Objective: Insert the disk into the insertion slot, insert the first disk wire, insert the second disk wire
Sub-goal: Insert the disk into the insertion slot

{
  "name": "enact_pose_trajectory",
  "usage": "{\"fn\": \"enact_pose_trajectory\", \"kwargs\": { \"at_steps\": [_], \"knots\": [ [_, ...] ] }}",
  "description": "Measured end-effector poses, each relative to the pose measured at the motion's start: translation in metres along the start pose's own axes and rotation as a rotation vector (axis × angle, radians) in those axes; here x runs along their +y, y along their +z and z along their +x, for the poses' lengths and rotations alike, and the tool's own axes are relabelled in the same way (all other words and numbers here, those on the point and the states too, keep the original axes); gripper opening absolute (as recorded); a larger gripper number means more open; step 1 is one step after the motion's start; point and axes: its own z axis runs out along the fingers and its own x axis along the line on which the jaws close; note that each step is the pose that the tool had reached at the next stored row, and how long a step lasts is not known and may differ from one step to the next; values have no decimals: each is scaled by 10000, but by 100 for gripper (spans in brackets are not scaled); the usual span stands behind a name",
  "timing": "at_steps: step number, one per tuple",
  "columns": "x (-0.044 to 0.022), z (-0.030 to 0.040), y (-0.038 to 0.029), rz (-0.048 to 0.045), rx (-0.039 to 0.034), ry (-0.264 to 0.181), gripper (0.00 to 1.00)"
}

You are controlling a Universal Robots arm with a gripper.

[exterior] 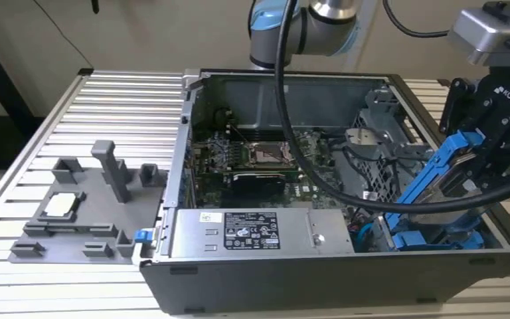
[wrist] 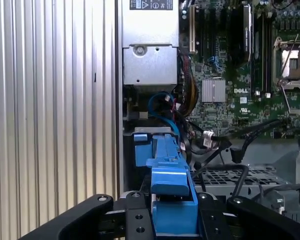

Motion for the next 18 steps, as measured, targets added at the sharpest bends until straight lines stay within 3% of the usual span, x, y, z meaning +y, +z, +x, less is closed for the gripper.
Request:
{"fn": "enact_pose_trajectory", "kwargs": {
  "at_steps": [11, 18],
  "knots": [
    [-6, 1, 198, 2, -9, -40, 33],
    [12, 2, 327, 54, -46, -154, 33]
  ]
}}
